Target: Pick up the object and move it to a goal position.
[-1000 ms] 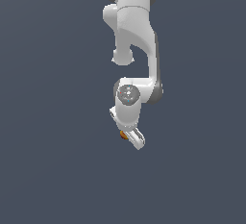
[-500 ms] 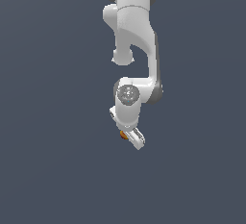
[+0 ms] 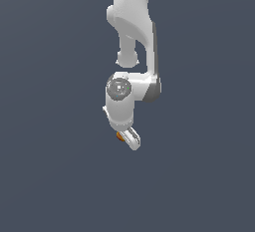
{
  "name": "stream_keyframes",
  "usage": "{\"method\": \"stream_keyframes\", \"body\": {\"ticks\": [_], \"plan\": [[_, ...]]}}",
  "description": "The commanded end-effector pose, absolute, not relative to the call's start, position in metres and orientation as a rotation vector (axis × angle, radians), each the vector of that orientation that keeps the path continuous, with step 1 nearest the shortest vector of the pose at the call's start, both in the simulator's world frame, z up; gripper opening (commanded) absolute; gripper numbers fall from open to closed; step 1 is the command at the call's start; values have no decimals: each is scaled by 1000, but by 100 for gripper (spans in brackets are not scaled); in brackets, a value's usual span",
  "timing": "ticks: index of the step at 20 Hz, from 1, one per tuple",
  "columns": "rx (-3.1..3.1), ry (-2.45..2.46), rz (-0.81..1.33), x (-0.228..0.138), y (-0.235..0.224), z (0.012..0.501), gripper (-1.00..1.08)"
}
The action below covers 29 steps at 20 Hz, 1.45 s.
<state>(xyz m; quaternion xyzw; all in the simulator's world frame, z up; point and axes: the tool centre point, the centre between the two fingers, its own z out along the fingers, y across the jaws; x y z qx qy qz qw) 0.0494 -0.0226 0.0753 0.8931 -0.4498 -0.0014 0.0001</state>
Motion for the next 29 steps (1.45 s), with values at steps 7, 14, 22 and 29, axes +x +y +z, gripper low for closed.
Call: {"method": "stream_keyframes", "body": {"ticks": [7, 14, 22, 29], "plan": [[2806, -1416, -1, 48, -101, 148, -100], [2805, -1416, 0, 49, -163, 205, -100], [2805, -1415, 0, 52, -205, 244, -100], [2805, -1415, 0, 54, -215, 252, -100]]}}
